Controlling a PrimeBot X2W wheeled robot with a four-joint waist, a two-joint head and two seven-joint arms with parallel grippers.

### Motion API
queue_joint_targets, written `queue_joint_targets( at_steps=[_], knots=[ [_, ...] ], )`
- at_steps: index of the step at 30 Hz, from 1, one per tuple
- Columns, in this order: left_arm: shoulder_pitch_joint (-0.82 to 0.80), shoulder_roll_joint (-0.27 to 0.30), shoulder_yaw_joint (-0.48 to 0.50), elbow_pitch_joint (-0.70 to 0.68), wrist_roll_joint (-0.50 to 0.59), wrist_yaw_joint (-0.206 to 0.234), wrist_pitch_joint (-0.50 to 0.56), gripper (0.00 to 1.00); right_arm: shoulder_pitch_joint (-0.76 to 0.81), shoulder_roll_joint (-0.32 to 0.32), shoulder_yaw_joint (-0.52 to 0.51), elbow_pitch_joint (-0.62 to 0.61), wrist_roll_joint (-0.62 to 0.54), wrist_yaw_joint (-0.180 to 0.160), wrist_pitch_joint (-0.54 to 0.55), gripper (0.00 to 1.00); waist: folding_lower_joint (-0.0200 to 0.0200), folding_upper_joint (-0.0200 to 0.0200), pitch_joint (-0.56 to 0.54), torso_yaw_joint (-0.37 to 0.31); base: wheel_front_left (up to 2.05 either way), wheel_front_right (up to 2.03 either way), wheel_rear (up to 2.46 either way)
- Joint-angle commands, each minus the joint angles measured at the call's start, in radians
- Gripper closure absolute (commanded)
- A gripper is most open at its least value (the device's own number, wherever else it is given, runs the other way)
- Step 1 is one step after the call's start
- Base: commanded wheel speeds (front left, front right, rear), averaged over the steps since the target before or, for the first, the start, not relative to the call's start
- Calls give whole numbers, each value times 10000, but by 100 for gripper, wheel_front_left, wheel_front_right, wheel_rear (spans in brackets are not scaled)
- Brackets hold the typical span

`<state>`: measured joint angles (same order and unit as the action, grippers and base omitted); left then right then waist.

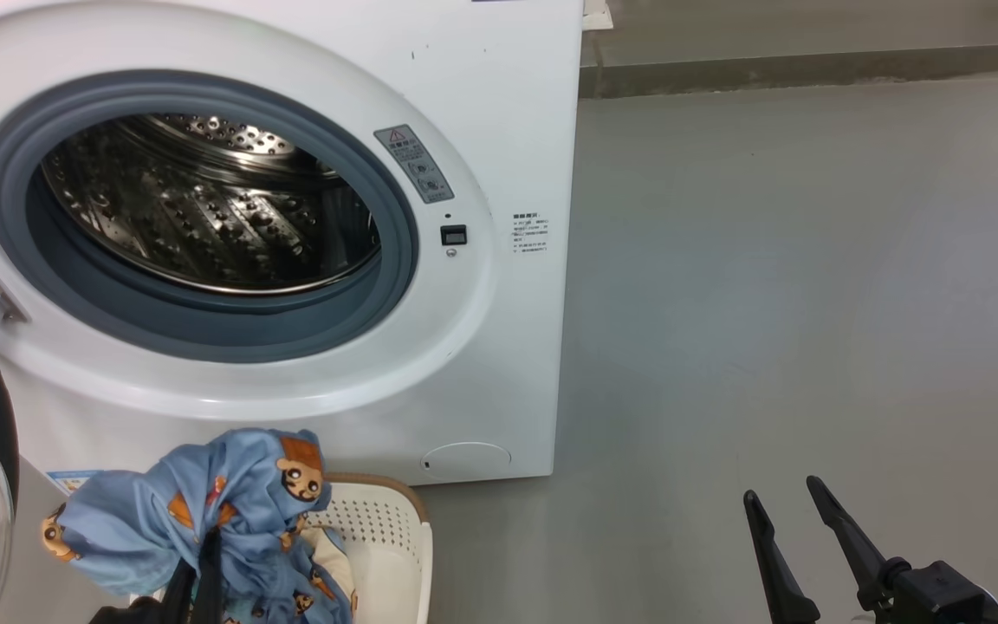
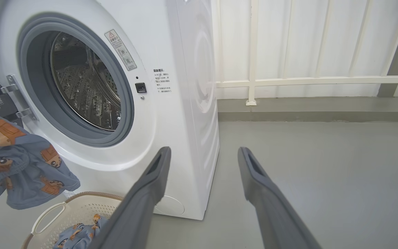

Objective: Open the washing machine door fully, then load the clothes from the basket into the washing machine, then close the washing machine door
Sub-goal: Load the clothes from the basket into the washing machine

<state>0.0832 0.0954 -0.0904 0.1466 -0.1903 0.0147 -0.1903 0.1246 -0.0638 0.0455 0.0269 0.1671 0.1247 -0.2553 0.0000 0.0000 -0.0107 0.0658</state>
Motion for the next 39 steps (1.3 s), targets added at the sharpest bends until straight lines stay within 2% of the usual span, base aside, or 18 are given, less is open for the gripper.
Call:
queue_joint_targets(
  at_steps=[1,13,25,33,39],
  knots=[
    [-329,204,341,-218,-161,73,-29,100,-151,-43,176,-282,-129,60,22,0,0,0,38,5,0,0,0],
    [-1658,262,551,1155,-592,-15,-104,100,-455,-205,233,-432,-41,60,42,0,0,0,807,-81,0,0,0],
    [-4988,453,716,3737,-1152,-455,-7,100,-1292,-559,160,-786,144,60,11,0,0,0,2871,-425,0,0,0],
    [-7708,929,860,5147,-1556,-835,534,100,-1982,-677,163,-822,332,60,-43,0,0,0,4232,-707,0,0,0],
    [-9761,1718,933,6139,-1973,-1170,1678,100,-2437,-736,210,-845,479,60,-60,0,0,0,4987,-984,0,0,0]
  ],
)
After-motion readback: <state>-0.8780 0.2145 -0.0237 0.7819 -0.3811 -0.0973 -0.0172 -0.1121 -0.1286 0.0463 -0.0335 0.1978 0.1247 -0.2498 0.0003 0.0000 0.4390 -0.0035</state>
